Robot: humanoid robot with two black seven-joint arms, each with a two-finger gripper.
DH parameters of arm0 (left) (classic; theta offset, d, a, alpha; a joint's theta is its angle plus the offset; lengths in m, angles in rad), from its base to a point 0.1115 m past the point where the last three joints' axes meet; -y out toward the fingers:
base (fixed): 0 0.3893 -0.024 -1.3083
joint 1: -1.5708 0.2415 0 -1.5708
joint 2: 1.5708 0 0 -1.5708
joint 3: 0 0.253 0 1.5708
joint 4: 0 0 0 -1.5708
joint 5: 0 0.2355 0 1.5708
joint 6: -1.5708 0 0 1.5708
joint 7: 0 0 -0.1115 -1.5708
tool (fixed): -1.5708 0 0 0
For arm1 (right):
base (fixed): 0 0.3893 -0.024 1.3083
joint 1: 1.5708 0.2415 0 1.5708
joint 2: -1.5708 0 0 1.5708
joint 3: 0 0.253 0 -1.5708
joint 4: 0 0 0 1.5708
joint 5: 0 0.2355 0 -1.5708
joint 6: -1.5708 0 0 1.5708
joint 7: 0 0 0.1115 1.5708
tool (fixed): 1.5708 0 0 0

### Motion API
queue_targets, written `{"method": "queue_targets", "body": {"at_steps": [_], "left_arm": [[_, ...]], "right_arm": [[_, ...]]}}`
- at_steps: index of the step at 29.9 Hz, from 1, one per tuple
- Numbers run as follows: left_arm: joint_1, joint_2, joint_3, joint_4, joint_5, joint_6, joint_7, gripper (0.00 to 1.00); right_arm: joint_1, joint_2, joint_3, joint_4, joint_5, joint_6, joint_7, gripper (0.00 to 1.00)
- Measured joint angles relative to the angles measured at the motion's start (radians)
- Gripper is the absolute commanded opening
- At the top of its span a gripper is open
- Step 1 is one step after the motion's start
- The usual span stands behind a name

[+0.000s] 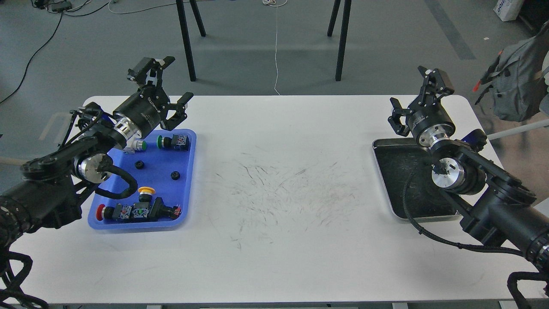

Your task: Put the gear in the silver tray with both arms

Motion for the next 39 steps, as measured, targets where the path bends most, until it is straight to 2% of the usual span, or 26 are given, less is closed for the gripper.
{"method": "queue_targets", "body": {"at_steps": [19, 39], "left_arm": [[-0.002, 0.004, -0.011, 0.016, -0.010, 0.000, 0.000, 1.00], [-0.027, -0.007, -0.185, 0.072, -0.043, 0.000, 0.000, 1.00]], "right_arm": [[0.000, 0.000, -0.003, -0.002, 0.000, 0.000, 0.000, 1.00], [-0.002, 0.001, -0.013, -0.004, -0.002, -0.003, 0.000, 1.00]]}}
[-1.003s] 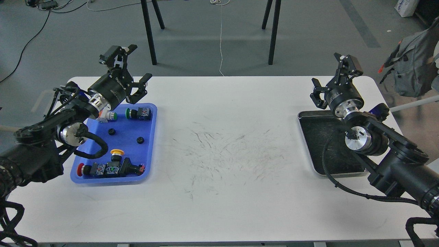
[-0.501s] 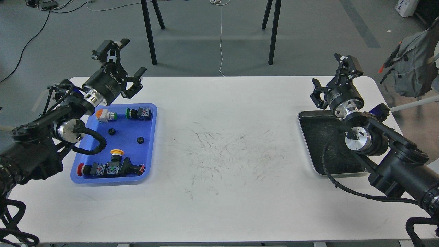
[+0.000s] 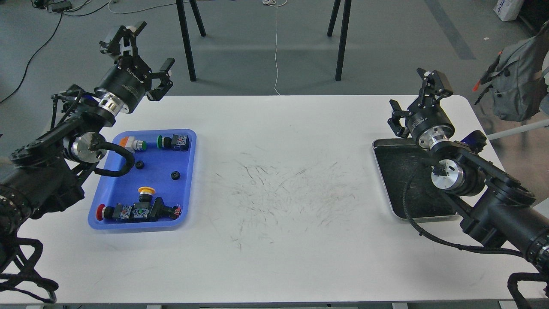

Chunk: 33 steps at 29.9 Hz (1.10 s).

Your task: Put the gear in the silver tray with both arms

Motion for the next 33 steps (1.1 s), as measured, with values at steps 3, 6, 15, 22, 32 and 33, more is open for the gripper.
{"method": "queue_targets", "body": {"at_steps": [3, 6, 15, 22, 32, 33], "left_arm": [[0.022, 0.010, -0.064, 0.012, -0.017, 0.000, 0.000, 1.00], [0.045, 0.018, -0.097, 0.014, -0.020, 0.000, 0.000, 1.00], [0.065, 0.046, -0.053, 0.018, 0.001, 0.000, 0.000, 1.00], [0.062, 0.044, -0.022, 0.014, 0.054, 0.000, 0.000, 1.00], [0.053, 0.067, -0.003, -0.054, 0.103, 0.000, 0.000, 1.00], [0.053, 0.076, 0.010, -0.074, 0.118, 0.000, 0.000, 1.00]], "right_arm": [[0.000, 0.001, -0.001, 0.000, 0.000, -0.001, 0.000, 1.00], [0.000, 0.000, -0.001, 0.001, 0.000, -0.001, 0.000, 1.00], [-0.003, -0.001, -0.004, 0.002, 0.000, -0.003, 0.000, 1.00], [-0.004, -0.001, -0.004, 0.002, 0.000, -0.003, 0.000, 1.00], [-0.023, -0.001, -0.003, 0.005, 0.000, -0.004, 0.000, 1.00], [-0.023, -0.001, -0.003, 0.006, 0.000, -0.004, 0.000, 1.00]]}}
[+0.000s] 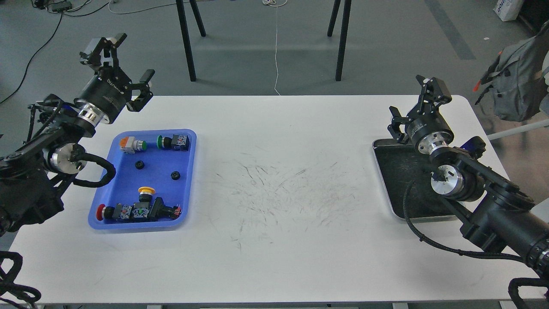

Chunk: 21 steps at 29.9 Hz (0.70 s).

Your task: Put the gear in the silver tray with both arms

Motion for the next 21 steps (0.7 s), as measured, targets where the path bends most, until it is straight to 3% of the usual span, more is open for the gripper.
{"method": "queue_targets", "body": {"at_steps": [9, 21], "left_arm": [[-0.005, 0.037, 0.070, -0.033, 0.026, 0.000, 0.000, 1.00], [0.005, -0.038, 0.070, -0.048, 0.016, 0.000, 0.000, 1.00]], "right_arm": [[-0.001, 0.001, 0.002, -0.001, 0.000, 0.000, 0.000, 1.00], [0.000, 0.002, 0.003, 0.000, 0.000, -0.002, 0.000, 1.00]]}}
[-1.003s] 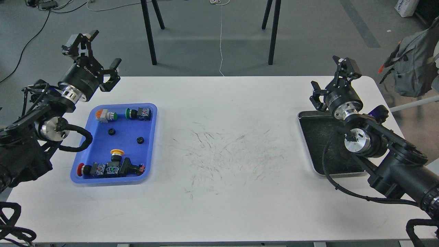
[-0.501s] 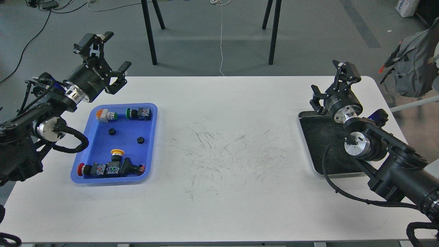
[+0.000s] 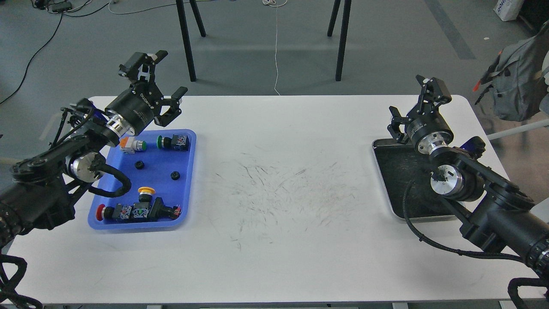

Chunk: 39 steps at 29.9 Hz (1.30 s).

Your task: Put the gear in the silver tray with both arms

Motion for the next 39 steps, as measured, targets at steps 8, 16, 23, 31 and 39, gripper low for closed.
{"method": "queue_targets", "body": {"at_steps": [8, 16, 23, 31, 39], "left_arm": [[0.000, 0.011, -0.007, -0.010, -0.004, 0.000, 0.000, 1.00], [-0.005, 0.005, -0.008, -0.009, -0.006, 0.000, 0.000, 1.00], [-0.005, 0.000, 0.003, -0.007, -0.004, 0.052, 0.000, 1.00], [0.002, 0.020, -0.008, -0.012, -0.014, 0.100, 0.000, 1.00], [-0.006, 0.079, -0.030, -0.001, -0.045, 0.246, 0.000, 1.00]], "right_arm": [[0.000, 0.001, 0.003, 0.000, 0.000, 0.001, 0.000, 1.00], [0.002, 0.005, 0.007, -0.003, 0.000, 0.001, 0.001, 1.00], [0.002, 0.004, 0.007, -0.003, 0.000, 0.001, 0.002, 1.00], [-0.001, 0.002, 0.005, -0.003, 0.000, 0.001, 0.007, 1.00], [-0.001, 0.004, 0.004, -0.003, 0.000, 0.002, 0.008, 1.00]]}}
